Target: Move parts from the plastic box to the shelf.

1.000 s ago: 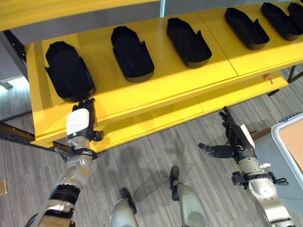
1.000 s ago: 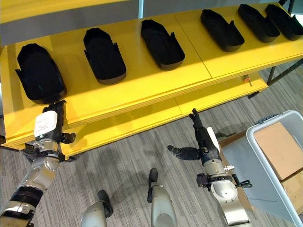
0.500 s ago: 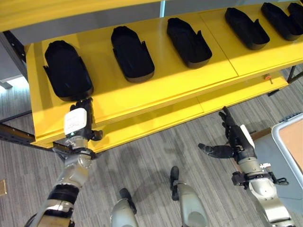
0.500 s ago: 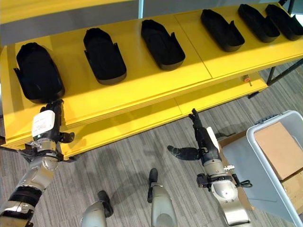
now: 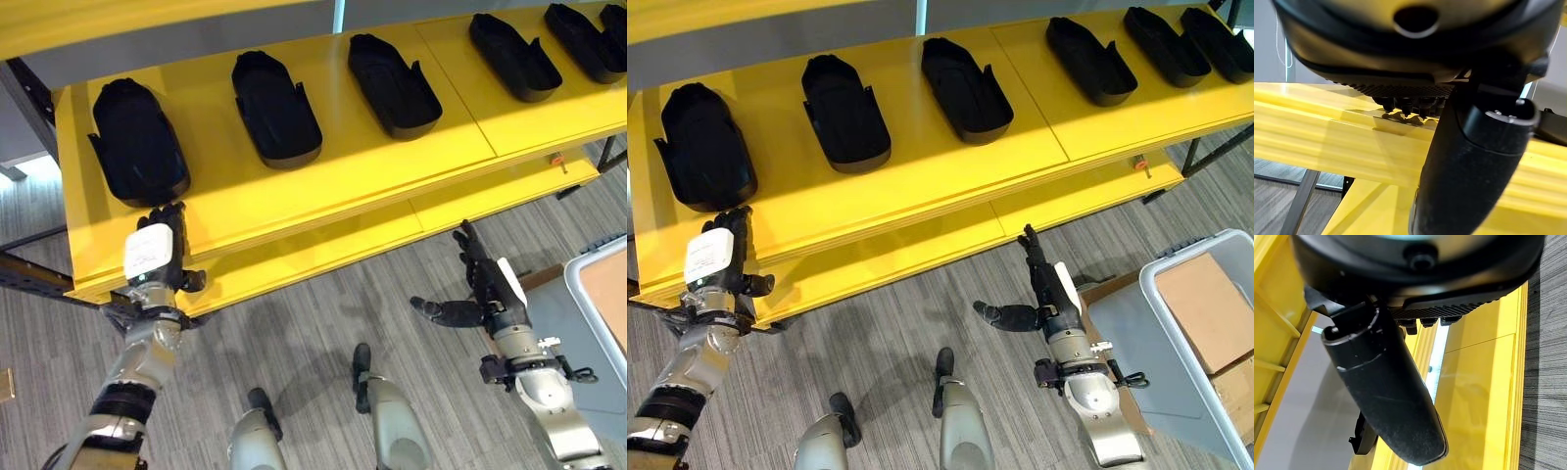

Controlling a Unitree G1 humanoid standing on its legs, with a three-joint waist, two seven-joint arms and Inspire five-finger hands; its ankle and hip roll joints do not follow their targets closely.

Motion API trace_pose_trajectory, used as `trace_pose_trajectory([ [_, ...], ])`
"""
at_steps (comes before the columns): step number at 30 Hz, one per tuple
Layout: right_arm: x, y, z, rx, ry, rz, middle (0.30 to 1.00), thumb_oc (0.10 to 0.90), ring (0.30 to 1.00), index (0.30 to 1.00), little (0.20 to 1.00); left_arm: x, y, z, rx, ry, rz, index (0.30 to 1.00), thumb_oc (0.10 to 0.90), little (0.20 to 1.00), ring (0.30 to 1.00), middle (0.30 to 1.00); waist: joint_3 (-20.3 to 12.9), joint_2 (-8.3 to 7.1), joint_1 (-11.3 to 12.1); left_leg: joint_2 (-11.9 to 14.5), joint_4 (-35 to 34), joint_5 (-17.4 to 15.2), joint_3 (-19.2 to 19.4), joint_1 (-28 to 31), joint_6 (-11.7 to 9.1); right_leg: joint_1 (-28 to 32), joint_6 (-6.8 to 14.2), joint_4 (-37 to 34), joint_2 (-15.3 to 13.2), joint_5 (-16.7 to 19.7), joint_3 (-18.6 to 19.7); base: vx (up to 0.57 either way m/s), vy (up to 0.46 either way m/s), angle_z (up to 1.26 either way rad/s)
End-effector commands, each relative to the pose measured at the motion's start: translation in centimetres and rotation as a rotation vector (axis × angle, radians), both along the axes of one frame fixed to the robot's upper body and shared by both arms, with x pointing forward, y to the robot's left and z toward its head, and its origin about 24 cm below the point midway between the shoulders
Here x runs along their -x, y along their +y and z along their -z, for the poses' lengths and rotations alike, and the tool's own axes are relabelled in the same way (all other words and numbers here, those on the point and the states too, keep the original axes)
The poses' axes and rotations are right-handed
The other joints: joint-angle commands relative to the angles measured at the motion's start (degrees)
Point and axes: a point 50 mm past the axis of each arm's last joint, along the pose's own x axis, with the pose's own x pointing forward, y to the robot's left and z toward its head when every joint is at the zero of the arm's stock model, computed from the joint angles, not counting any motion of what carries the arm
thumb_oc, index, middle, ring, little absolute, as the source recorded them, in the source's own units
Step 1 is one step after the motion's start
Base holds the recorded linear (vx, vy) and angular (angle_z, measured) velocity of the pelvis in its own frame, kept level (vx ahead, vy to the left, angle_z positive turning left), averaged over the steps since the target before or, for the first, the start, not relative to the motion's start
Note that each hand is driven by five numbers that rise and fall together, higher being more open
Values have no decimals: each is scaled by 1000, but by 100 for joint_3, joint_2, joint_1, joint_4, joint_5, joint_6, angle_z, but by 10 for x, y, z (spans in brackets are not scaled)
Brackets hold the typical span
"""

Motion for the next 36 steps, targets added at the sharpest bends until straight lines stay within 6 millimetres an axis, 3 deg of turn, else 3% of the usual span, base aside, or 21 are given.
trace_pose_trajectory([
  [1, 1, -7, -51, -21, -260, 20, 1000, 900, 1000, 1000, 1000, 16, -5, -8, 79, -76, 101, 1000, 900, 1000, 1000, 1000, -356, -120, 233, 180, -276, 635, -621, -114, -234, 318, 671, -61, -639, 186, 456, 0, 0, 0],
  [6, 0, -7, -53, -31, -273, 23, 1000, 900, 1000, 1000, 1000, 33, -32, -2, 233, -68, 272, 1000, 900, 1000, 1000, 1000, -419, -49, 290, 157, -474, 719, -664, 48, -210, 497, 682, -168, -645, 202, 403, 36, -20, 11],
  [8, 0, -7, -54, -28, -280, 19, 1000, 900, 1000, 1000, 1000, 46, -51, 3, 451, -50, 399, 1000, 900, 1000, 1000, 1000, -470, 37, 333, 139, -677, 818, -695, 203, -194, 671, 688, -272, -631, 219, 334, 59, -46, 16],
  [9, 0, -6, -53, -37, -278, 12, 1000, 900, 1000, 1000, 1000, 57, -63, 11, 705, -25, 482, 1000, 900, 1000, 1000, 1000, -523, 114, 353, 133, -831, 885, -713, 352, -183, 826, 696, -336, -613, 211, 265, 44, -52, 10],
  [10, 0, -5, -52, -40, -274, 9, 1000, 900, 1000, 1000, 1000, 65, -69, 15, 841, -7, 518, 1000, 900, 1000, 1000, 1000, -564, 149, 351, 99, -976, 968, -714, 434, -167, 901, 694, -418, -614, 241, 217, 83, -79, 16],
  [12, 2, -2, -40, -58, -226, -6, 1000, 900, 1000, 1000, 1000, 89, -81, 43, 1214, 80, 505, 1000, 900, 1000, 1000, 1000, -781, 270, 414, 78, -1392, 1156, -721, 716, -165, 1174, 700, -618, -589, 213, 21, 70, -96, 19],
  [19, 19, 11, 7, -200, 2, -81, 1000, 900, 1000, 1000, 1000, 115, -93, 72, 1511, 118, 402, 1000, 900, 1000, 1000, 1000, -1362, 457, 540, 91, -2300, 1587, -803, 1263, -216, 1905, 714, -1141, -457, 103, -483, 56, -78, 26],
  [27, 26, 18, 30, -264, 118, -89, 1000, 900, 1000, 1000, 1000, 115, -95, 77, 1481, 118, 378, 1000, 900, 1000, 1000, 1000, -1740, 507, 554, 54, -2449, 1621, -832, 1439, -211, 2169, 722, -1317, -460, 102, -585, 15, -20, 13],
  [36, 25, 24, 35, -294, 149, -103, 1000, 900, 1000, 1000, 1000, 114, -94, 76, 1451, 118, 376, 1000, 900, 1000, 1000, 1000, -1919, 474, 523, -7, -2490, 1543, -725, 1617, -170, 2218, 759, -1329, -515, 135, -465, 5, 3, -3],
])
